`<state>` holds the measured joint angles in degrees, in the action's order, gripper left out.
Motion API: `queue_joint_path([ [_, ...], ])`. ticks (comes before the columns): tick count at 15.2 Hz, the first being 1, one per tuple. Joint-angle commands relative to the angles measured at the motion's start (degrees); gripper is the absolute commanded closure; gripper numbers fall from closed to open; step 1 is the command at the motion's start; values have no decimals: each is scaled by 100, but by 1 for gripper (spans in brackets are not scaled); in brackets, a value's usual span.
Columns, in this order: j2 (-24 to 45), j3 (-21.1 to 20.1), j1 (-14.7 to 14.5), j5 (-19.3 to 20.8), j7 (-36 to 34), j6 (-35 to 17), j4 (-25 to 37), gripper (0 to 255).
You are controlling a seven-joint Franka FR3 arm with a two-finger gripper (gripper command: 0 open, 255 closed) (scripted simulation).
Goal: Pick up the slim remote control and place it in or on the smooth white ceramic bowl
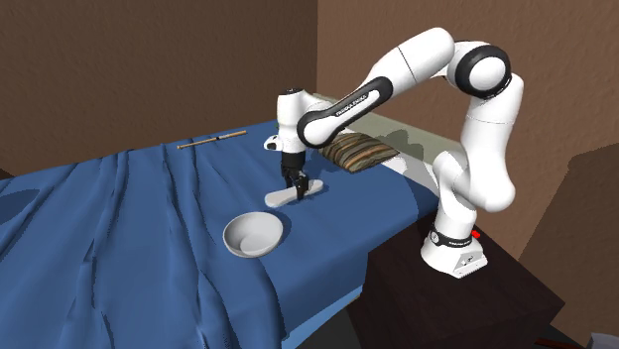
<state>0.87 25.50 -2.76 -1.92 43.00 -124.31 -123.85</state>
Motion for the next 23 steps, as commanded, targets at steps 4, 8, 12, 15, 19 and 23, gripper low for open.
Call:
queue_joint_path([
  [4,847,-203,-156,-395,-183,233,1011,255],
  [8,1570,-361,-206,-652,-347,538,1993,255],
  [12,2296,-502,-199,-849,-522,907,3061,255],
  [15,2375,-522,-191,-887,-495,713,2941,255],
  [19,2496,-550,-179,-944,-454,460,2801,255],
  [23,2632,-582,-162,-1007,-410,215,2684,255],
])
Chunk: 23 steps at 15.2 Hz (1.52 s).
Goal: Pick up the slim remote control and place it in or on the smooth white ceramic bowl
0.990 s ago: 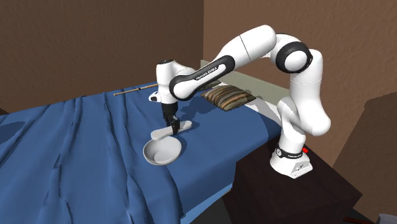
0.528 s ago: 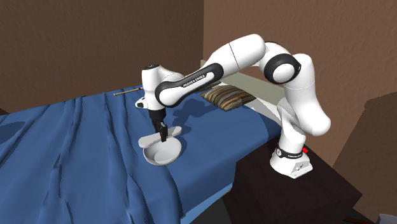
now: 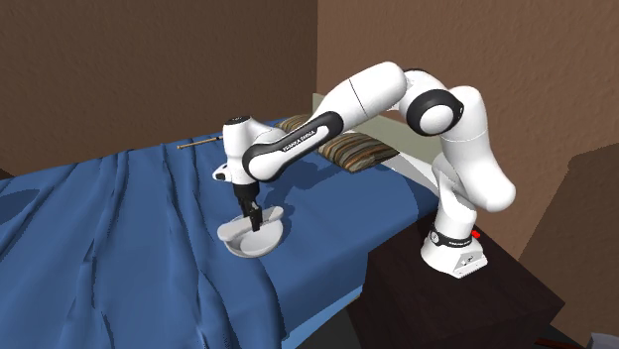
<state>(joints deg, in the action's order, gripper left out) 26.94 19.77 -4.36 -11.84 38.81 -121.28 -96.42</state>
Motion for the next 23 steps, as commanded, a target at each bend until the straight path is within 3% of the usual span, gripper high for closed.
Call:
queue_joint_path([
  [1,61,-18,4,-33,21,-147,-84,255],
  [11,148,-38,15,-72,47,-284,-138,255],
  [12,145,-38,14,-71,46,-284,-141,0],
  [17,148,-38,15,-72,47,-284,-138,0],
  [21,-177,44,-19,77,-46,295,133,0],
  [23,-177,43,-19,77,-46,294,132,0],
])
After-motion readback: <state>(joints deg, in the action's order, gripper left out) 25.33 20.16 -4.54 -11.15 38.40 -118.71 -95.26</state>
